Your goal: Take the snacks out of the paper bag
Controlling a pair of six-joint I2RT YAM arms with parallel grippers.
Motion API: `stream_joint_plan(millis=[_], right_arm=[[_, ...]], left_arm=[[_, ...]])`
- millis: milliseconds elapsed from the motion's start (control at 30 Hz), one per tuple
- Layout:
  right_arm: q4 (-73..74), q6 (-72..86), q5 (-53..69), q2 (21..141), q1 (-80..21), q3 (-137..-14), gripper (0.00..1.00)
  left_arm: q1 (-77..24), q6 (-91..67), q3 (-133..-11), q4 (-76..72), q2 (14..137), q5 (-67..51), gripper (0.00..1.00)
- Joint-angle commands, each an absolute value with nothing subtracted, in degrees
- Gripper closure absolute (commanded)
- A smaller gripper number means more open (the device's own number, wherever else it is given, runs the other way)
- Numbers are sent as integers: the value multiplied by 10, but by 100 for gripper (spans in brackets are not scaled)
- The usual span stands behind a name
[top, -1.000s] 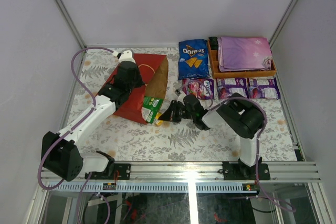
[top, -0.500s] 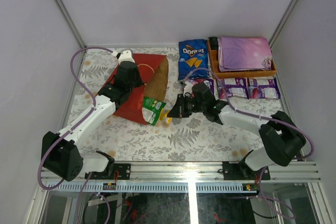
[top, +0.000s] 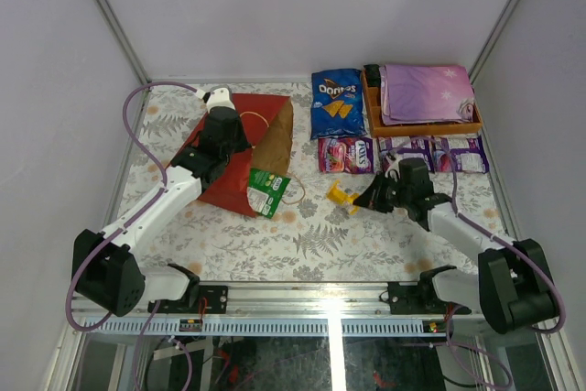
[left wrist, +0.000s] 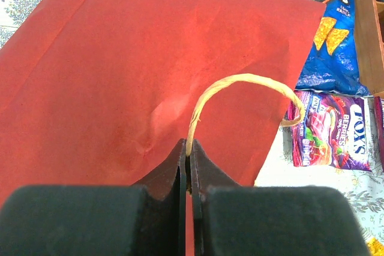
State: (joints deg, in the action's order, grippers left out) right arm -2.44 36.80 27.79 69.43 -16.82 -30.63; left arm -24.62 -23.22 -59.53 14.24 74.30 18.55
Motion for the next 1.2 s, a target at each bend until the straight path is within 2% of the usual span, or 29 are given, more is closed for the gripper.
stream_joint_plan(millis=[0,267,400,533,633,933,1167], right_arm=[[-45,412,233,651,-148,-231,100],[45,502,69,504,-129,-113,100],[106,565,-20,410,-129,-96,100],[124,636,-85,371,-129,-90,100],[86,679,-102,388,-128,-80,100],[-52,720,-56,537,-129,-82,100],[-78,725,-44,559,-130,-86,100]], left_arm=[[-240,-221,-590,141,742,202,100],[-241,-221,-588,135,748,194,100],[-241,-222,-588,132,749,187,100],[-241,-222,-586,131,747,184,100],[-241,-222,-584,130,745,181,100],[-241,-220,-583,131,745,181,100],[-241,-219,-585,130,749,183,100]])
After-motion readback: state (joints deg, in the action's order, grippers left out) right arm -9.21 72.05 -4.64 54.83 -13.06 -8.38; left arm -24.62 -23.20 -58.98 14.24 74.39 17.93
